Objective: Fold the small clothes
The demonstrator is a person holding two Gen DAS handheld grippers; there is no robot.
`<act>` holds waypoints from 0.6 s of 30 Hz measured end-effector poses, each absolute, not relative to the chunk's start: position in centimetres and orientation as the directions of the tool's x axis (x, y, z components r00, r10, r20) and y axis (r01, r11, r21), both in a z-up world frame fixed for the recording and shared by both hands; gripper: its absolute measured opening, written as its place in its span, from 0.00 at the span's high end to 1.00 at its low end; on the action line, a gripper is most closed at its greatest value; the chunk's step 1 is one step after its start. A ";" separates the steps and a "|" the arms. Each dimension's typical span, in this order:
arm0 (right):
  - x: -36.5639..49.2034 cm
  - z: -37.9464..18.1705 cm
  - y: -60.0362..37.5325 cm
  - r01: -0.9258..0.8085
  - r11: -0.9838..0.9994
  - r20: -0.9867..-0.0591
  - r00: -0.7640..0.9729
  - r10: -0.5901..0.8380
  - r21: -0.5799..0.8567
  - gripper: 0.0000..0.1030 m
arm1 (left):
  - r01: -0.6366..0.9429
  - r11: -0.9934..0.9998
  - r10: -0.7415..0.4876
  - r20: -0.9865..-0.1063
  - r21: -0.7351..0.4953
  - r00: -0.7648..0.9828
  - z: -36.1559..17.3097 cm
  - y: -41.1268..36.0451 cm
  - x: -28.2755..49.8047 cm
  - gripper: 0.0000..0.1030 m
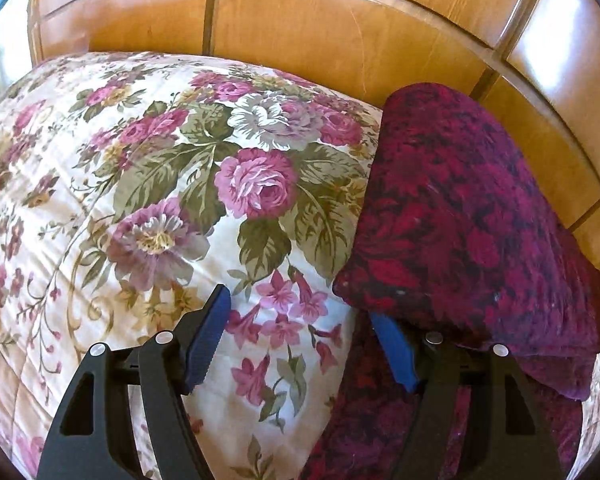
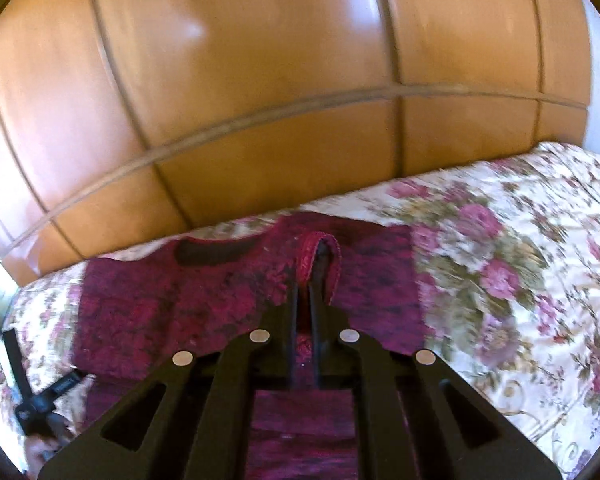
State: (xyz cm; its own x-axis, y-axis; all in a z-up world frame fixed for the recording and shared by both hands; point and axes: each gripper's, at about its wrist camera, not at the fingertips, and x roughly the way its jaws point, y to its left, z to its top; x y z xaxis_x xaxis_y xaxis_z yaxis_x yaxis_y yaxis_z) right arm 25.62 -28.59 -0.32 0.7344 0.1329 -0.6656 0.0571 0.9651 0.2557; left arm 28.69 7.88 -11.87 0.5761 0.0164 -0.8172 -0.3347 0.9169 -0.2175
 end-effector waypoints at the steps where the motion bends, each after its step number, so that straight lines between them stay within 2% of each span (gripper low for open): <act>1: 25.6 -0.9 -29.0 0.073 0.967 -0.676 0.727 0.117 0.246 0.96 | -0.331 0.918 0.015 -0.816 -0.218 0.578 -11.8 7.9 28.7 0.32; 10: 25.7 -6.6 -31.6 0.209 0.965 -0.764 0.646 -0.013 0.160 0.96 | -0.280 0.944 0.020 -0.818 -0.174 0.574 -11.8 6.8 28.4 0.32; 13: 25.1 -6.6 -32.1 0.242 0.954 -0.761 0.648 -0.025 0.174 0.96 | -0.269 0.948 0.019 -0.815 -0.170 0.579 -11.7 6.9 27.8 0.32; 16: 24.8 -6.4 -31.8 0.204 0.967 -0.765 0.644 -0.014 0.154 0.95 | -0.285 0.939 0.012 -0.808 -0.193 0.588 -11.2 7.9 26.5 0.32; 18: 24.6 -6.0 -32.2 0.194 0.966 -0.764 0.646 0.004 0.169 0.89 | -0.289 0.933 0.015 -0.779 -0.214 0.627 -10.0 8.7 25.4 0.32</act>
State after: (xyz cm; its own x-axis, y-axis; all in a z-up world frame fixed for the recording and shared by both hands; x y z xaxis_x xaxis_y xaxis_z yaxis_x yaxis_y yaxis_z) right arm 24.58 -32.24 -6.03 0.6455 0.0038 -0.7637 0.1945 0.9662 0.1691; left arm 25.37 8.71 -9.98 0.6266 0.0154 -0.7792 -0.2894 0.9329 -0.2143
